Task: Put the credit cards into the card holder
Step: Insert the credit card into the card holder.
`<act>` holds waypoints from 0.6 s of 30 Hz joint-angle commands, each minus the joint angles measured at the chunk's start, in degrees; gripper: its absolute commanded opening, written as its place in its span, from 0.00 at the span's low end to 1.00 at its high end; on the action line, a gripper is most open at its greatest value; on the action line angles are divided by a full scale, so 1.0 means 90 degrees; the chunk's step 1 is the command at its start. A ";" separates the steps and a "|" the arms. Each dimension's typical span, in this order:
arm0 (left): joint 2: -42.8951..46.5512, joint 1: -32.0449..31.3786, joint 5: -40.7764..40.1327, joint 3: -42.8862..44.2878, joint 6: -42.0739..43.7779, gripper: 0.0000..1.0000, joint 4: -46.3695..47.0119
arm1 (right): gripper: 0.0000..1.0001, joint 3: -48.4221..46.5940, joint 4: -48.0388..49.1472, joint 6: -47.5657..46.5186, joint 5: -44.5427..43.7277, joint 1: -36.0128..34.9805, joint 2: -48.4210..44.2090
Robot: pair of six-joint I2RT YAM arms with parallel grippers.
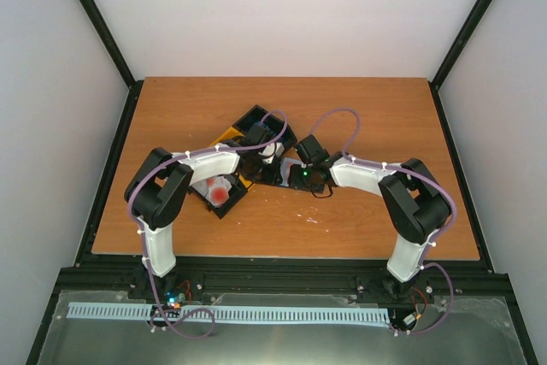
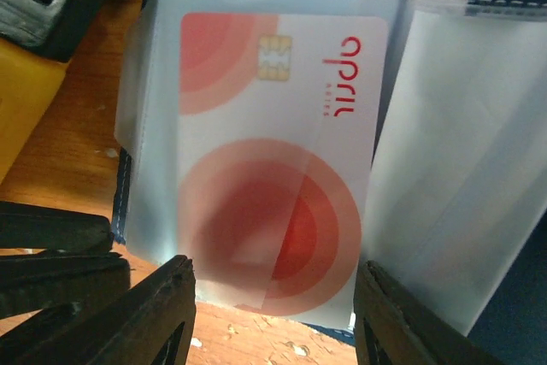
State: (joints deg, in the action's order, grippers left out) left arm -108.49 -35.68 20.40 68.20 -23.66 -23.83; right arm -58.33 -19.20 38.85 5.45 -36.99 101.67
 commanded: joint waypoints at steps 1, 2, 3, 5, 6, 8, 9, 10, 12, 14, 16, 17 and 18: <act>-0.0109 0.0011 0.0079 0.0052 0.0068 0.17 0.0039 | 0.51 0.0134 0.0386 0.0138 0.0229 0.0040 0.0006; -0.0117 0.0010 0.0075 0.0036 0.0065 0.17 0.0049 | 0.51 0.0162 0.0453 0.0174 0.0269 0.0059 -0.0011; -0.0133 0.0010 0.0065 0.0018 0.0059 0.17 0.0053 | 0.51 0.0193 0.0516 0.0203 0.0330 0.0074 -0.0022; -0.0163 0.0010 0.0050 0.0007 0.0061 0.16 0.0059 | 0.51 0.0243 0.0626 0.0271 0.0401 0.0111 -0.0041; -0.0180 0.0010 0.0048 0.0009 0.0061 0.16 0.0060 | 0.51 0.0259 0.0658 0.0301 0.0420 0.0116 -0.0053; -0.0192 0.0010 0.0016 -0.0009 0.0054 0.16 0.0069 | 0.51 0.0297 0.0715 0.0385 0.0390 0.0125 -0.0103; -0.0180 0.0010 -0.0019 -0.0010 0.0051 0.16 0.0065 | 0.51 0.0328 0.0759 0.0435 0.0369 0.0128 -0.0147; -0.0167 0.0011 -0.0060 -0.0007 0.0051 0.16 0.0061 | 0.51 0.0383 0.0835 0.0485 0.0345 0.0134 -0.0203; -0.0113 0.0010 -0.0124 0.0000 0.0060 0.16 0.0073 | 0.51 0.0533 0.1047 0.0581 0.0359 0.0142 -0.0326; -0.0029 0.0012 -0.0157 -0.0018 0.0059 0.17 0.0117 | 0.51 0.0714 0.1359 0.0645 0.0374 0.0167 -0.0497; 0.0057 0.0010 -0.0205 -0.0022 0.0037 0.18 0.0176 | 0.51 0.0932 0.1627 0.0699 0.0280 0.0200 -0.0726; 0.0104 0.0011 -0.0238 -0.0042 0.0025 0.18 0.0207 | 0.51 0.1029 0.1684 0.0702 0.0144 0.0217 -0.0838; 0.0147 0.0010 -0.0274 -0.0061 0.0012 0.20 0.0252 | 0.51 0.1095 0.1712 0.0670 -0.0061 0.0235 -0.0958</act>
State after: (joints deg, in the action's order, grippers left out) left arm -109.38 -35.68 19.46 67.96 -23.68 -23.53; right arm -50.96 -8.45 43.62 8.60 -35.75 97.67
